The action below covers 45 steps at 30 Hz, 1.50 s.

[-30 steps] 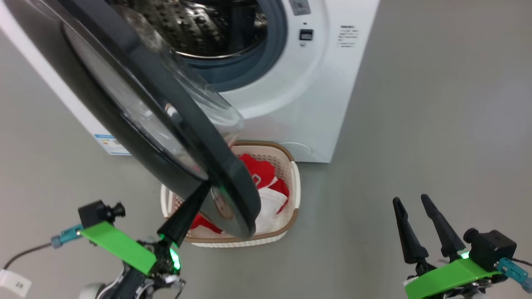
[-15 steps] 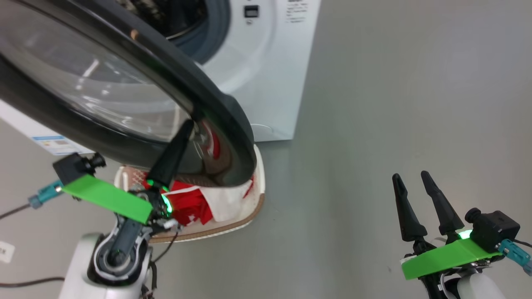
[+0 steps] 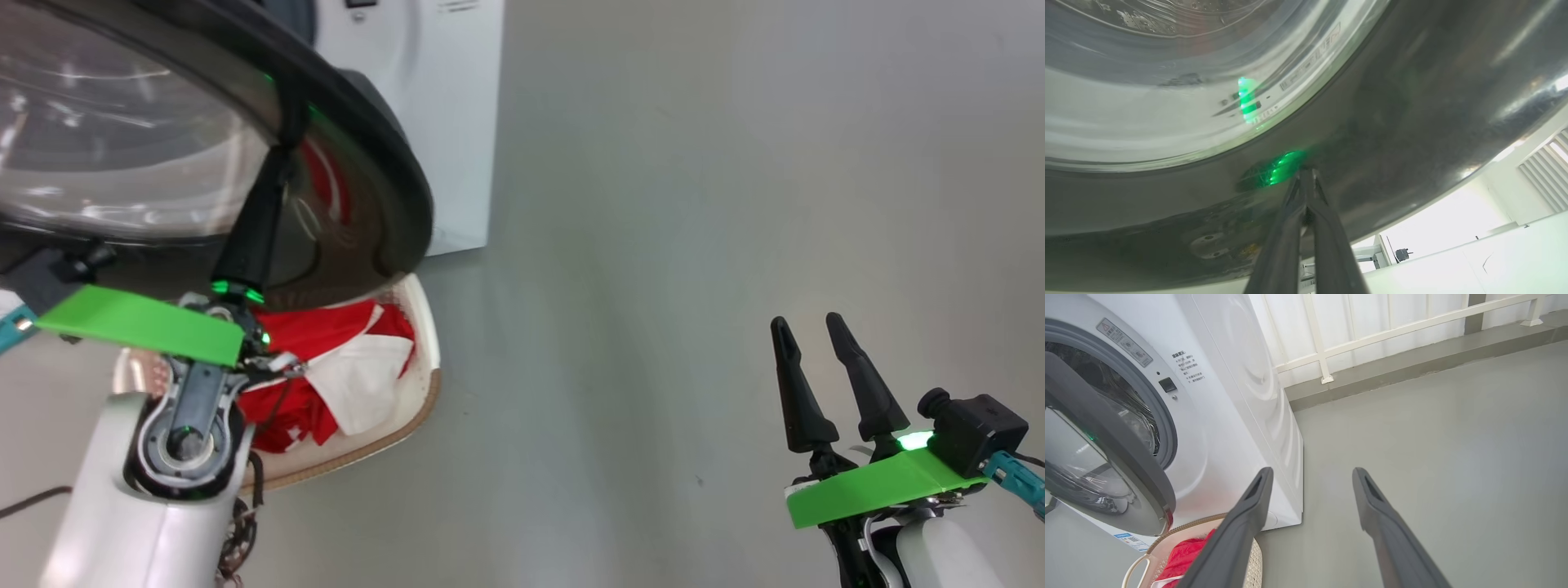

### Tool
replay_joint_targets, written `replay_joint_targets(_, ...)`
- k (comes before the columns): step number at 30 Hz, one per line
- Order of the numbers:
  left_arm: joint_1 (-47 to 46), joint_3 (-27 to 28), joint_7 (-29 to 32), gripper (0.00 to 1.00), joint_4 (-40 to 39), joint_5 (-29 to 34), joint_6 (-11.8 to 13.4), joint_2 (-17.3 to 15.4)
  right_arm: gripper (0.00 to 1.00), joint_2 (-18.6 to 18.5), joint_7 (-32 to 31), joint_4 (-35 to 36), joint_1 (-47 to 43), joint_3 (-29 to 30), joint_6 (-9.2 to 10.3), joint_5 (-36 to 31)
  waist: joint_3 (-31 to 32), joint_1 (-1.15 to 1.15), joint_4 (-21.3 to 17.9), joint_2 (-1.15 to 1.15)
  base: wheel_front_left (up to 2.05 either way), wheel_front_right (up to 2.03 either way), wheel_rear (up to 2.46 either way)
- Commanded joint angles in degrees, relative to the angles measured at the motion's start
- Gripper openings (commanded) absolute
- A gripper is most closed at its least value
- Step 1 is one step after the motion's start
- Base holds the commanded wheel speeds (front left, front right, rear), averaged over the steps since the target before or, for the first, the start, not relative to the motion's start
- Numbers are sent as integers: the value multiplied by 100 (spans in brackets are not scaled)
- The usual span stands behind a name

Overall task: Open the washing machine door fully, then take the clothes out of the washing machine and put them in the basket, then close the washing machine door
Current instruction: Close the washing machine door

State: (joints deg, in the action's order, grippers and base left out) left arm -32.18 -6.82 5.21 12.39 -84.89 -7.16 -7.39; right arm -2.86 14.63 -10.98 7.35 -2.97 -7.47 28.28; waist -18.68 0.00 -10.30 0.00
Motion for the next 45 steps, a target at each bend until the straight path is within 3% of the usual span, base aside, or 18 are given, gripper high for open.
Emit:
replay_joint_targets(1, -240, 109, -94, 0, -77, 111, -33, -200, 100, -3, 37, 143, 82, -146, -2, 54, -135, 0, -231, 0, 0, 0, 0)
replay_joint_targets(10, -530, -199, -654, 0, 247, 72, -33, -503, 100, -2, 37, 142, 93, -136, -2, 173, -165, 0, -318, 0, 0, 0, 0)
replay_joint_targets(19, -133, -649, -954, 0, 349, -74, -33, -539, 100, -2, 37, 112, 0, -135, -2, -15, 56, 0, 56, 0, 0, 0, 0)
replay_joint_targets(22, 37, -771, -1055, 12, 382, -110, -33, -538, 100, -2, 37, 104, -40, -128, -2, -98, 146, 0, 205, 0, 0, 0, 0)
replay_joint_targets(28, 435, -950, -1316, 49, 465, -184, -33, -539, 100, -2, 37, 74, -136, -101, -2, -240, 344, 0, 498, 0, 0, 0, 0)
replay_joint_targets(29, 509, -980, -1354, 65, 482, -194, -33, -542, 100, -3, 37, 68, -161, -95, -2, -255, 380, 0, 549, 0, 0, 0, 0)
replay_joint_targets(30, 583, -1017, -1396, 93, 502, -188, -33, -548, 100, -10, 37, 64, -186, -91, -2, -264, 414, 0, 600, 0, 0, 0, 0)
replay_joint_targets(31, 656, -1050, -1445, 100, 521, -186, -33, -550, 100, -22, 37, 59, -212, -96, -2, -271, 453, 0, 648, 0, 0, 0, 0)
replay_joint_targets(45, 1417, -1312, -1915, 100, 735, -14, -33, -655, 100, -171, 37, 59, -558, -21, -2, -297, 791, 0, 1201, 0, 0, 0, 0)
